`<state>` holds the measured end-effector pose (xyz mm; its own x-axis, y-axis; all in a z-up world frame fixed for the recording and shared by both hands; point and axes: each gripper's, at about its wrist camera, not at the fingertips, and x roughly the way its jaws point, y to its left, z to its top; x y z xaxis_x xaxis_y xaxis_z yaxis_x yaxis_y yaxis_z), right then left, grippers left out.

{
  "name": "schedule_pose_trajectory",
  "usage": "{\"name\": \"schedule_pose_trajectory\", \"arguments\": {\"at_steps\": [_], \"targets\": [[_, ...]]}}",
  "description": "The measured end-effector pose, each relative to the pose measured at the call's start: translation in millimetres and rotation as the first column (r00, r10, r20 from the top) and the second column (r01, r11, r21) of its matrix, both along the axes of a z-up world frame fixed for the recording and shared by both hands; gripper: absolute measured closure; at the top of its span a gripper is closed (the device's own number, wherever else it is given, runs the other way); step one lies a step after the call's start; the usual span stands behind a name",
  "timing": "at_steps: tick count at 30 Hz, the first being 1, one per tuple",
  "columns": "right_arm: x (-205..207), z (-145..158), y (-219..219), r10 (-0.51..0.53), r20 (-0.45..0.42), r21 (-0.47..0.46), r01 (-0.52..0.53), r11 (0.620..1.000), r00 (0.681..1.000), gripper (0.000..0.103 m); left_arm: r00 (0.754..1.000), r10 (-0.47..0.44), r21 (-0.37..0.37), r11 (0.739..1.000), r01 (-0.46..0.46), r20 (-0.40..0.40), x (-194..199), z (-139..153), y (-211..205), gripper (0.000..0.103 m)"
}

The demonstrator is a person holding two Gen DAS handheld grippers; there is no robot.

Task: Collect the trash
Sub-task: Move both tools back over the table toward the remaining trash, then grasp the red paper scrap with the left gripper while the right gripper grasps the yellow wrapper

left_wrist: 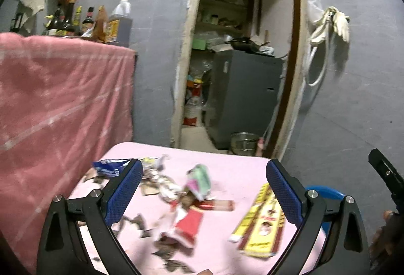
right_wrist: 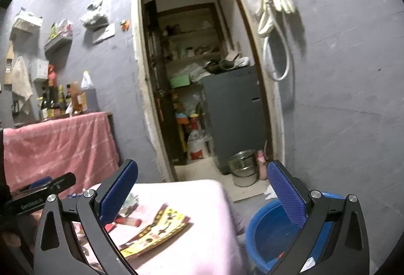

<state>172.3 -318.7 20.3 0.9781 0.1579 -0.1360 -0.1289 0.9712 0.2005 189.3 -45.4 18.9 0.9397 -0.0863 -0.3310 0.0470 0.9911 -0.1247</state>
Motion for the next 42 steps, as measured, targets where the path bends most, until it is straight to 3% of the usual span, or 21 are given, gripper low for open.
{"name": "schedule_pose_trajectory", "arguments": {"at_steps": [7, 13, 23, 31, 37, 42], "targets": [[10.6, -11.2, 35.5, 0.066, -0.059, -0.034, -0.068, 0.997, 0.996, 0.000, 0.998, 0.042, 0.009, 0.999, -0.041, -0.047, -3.0, -18.5, 34.5, 0.007], [23.0, -26.6, 60.3, 0.102, -0.161, -0.080, -0.116, 0.990, 0.982, 0.000, 0.992, 0.049, 0.003, 0.999, -0.049, -0.116, 1.9, -37.5, 53.9, 0.007], [44.1, -54.0, 78.0, 0.133, -0.339, -0.106, -0.178, 0.978, 0.932, 0.000, 0.977, 0.006, -0.009, 1.000, -0.008, -0.211, 11.5, -54.4, 60.6, 0.008], [54.9, -67.1, 77.4, 0.146, -0.429, -0.087, -0.201, 0.976, 0.892, 0.000, 0.962, -0.057, -0.017, 0.998, 0.054, -0.265, 18.0, -60.9, 53.9, 0.009], [60.8, -75.2, 74.8, 0.155, -0.470, -0.058, -0.206, 0.977, 0.869, 0.002, 0.951, -0.125, -0.057, 0.992, 0.113, -0.284, 21.3, -62.1, 50.7, 0.030], [67.9, -84.5, 75.3, 0.202, -0.525, -0.003, -0.239, 0.971, 0.827, 0.014, 0.934, -0.188, -0.108, 0.981, 0.162, -0.303, 21.9, -63.8, 49.2, 0.043]]}}
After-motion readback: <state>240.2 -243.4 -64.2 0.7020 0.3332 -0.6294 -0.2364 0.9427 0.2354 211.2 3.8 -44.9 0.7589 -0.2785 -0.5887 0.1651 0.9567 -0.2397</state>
